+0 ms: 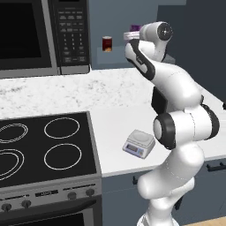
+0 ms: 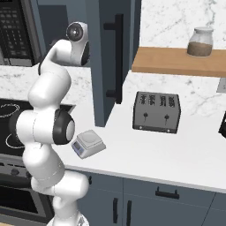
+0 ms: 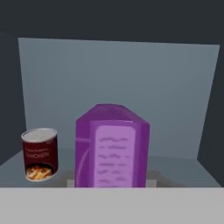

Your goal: Pick the cereal and place it on the digital scale for weighing, and close the cabinet.

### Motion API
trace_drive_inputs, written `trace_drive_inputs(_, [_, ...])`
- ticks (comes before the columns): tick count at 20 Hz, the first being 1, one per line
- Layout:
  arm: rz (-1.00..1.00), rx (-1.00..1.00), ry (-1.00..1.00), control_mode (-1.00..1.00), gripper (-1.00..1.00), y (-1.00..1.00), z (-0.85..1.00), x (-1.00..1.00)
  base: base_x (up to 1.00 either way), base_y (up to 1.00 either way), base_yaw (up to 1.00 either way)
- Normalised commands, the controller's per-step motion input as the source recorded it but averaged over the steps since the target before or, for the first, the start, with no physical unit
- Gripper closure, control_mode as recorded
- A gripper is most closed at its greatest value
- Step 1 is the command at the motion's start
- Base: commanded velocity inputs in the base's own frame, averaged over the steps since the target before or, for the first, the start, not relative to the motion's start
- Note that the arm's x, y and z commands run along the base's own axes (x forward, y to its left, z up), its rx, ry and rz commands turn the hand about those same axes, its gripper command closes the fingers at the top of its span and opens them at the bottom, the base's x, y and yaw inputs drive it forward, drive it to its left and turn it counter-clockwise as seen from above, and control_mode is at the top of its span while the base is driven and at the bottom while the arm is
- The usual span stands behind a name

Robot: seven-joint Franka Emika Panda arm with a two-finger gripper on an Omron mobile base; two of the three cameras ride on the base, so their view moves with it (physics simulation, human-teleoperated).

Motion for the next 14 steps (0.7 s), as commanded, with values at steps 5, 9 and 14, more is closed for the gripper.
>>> trace_drive_inputs(5, [0.0,0.0,-0.01,-1.0,1.0,0.0,0.0,-0.03,0.0,0.0,0.0])
trace_drive_inputs(9, [-0.03,0.0,-0.13,-1.0,1.0,0.0,0.0,-0.74,0.0,0.0,0.0])
trace_drive_inputs(14, [-0.06,0.0,-0.17,-1.0,1.0,0.2,0.0,-0.99,0.0,0.0,0.0])
